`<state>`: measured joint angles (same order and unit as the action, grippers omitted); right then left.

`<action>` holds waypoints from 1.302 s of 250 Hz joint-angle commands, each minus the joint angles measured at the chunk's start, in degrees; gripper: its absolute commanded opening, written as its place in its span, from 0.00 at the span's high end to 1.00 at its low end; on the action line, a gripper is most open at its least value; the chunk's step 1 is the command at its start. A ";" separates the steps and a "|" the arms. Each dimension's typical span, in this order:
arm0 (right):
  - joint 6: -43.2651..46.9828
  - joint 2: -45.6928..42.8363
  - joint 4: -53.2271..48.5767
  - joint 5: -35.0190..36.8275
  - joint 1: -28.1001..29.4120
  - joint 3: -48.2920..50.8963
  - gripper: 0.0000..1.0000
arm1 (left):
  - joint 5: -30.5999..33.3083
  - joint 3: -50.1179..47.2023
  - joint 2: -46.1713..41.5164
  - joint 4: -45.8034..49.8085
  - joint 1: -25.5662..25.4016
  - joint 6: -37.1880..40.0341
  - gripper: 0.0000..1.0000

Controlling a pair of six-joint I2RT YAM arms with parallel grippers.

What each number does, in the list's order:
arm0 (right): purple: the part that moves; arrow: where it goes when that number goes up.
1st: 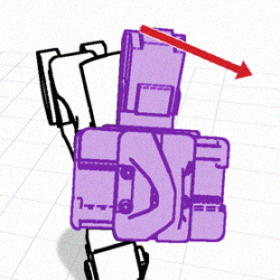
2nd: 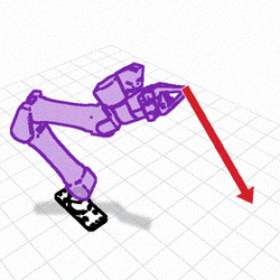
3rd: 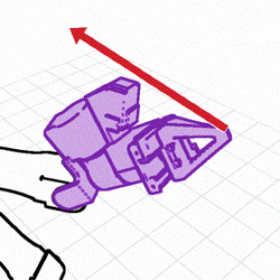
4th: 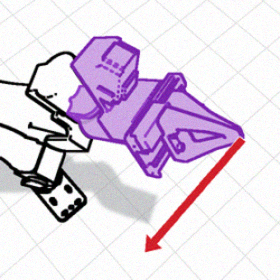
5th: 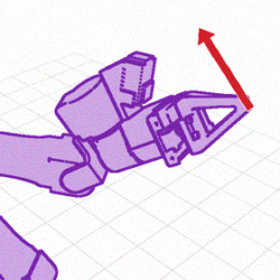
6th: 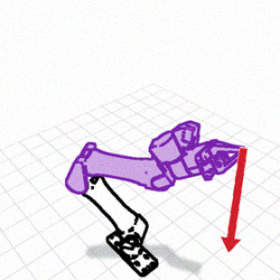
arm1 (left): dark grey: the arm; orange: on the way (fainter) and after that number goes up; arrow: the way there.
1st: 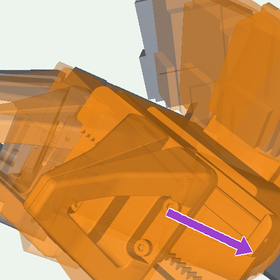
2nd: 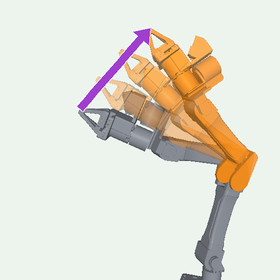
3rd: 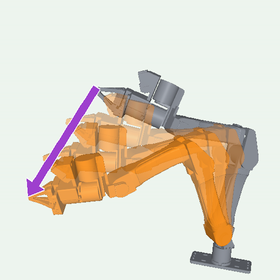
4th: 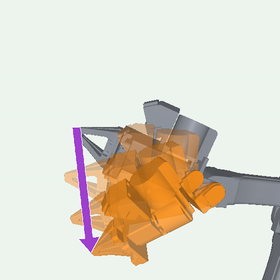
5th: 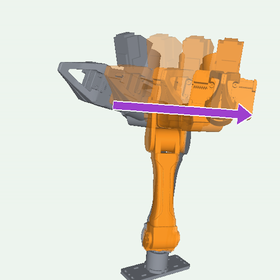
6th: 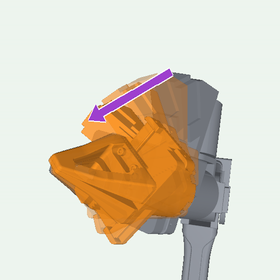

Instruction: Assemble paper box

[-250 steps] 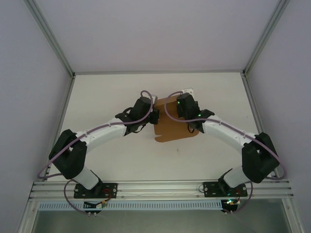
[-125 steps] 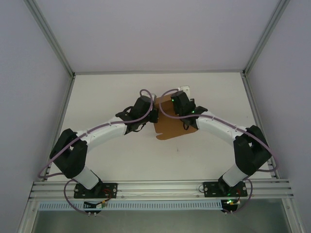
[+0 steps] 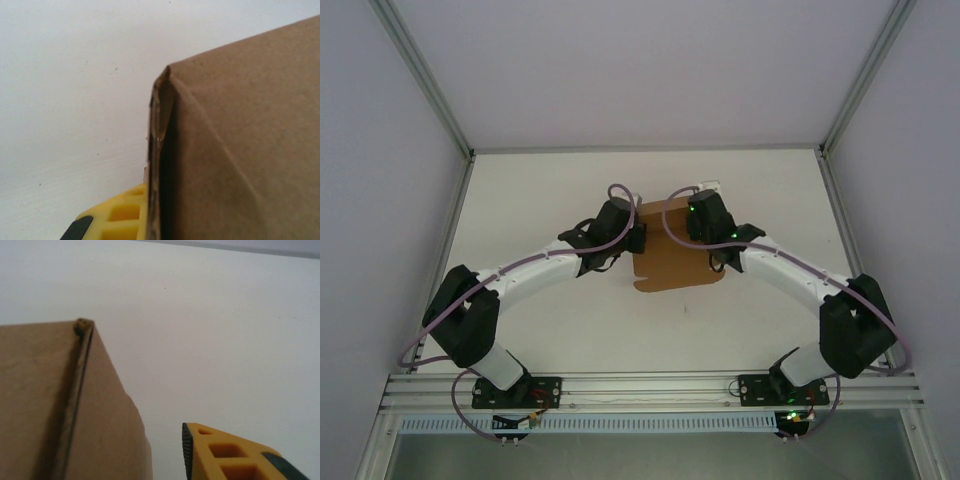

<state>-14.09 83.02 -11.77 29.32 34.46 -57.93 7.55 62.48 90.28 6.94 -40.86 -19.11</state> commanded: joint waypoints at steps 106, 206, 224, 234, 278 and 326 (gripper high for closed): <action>-2.87 -9.34 0.23 -13.23 -0.63 4.32 0.25 | 1.20 2.61 0.65 2.29 -0.22 -1.52 1.00; -8.01 -18.28 -2.35 -2.30 -0.76 5.83 0.00 | 0.88 7.74 2.27 11.95 -0.11 3.31 1.00; -10.60 -22.04 -3.85 0.21 -0.84 6.68 0.00 | -1.41 11.76 4.35 18.54 -0.08 10.93 1.00; -11.96 -23.85 -5.90 1.19 -1.20 6.53 0.00 | -1.86 13.83 5.41 22.05 -0.01 15.28 1.00; -14.75 -29.37 -15.83 1.41 -2.76 4.68 0.00 | -12.15 24.51 10.88 46.10 0.08 45.51 1.00; -13.52 -28.27 -23.75 1.27 -3.54 2.10 0.00 | 2.06 37.27 20.34 64.61 -1.41 62.81 1.00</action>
<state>-26.63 53.67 -27.59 29.58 31.48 -53.32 2.68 93.25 105.91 53.12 -41.34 26.06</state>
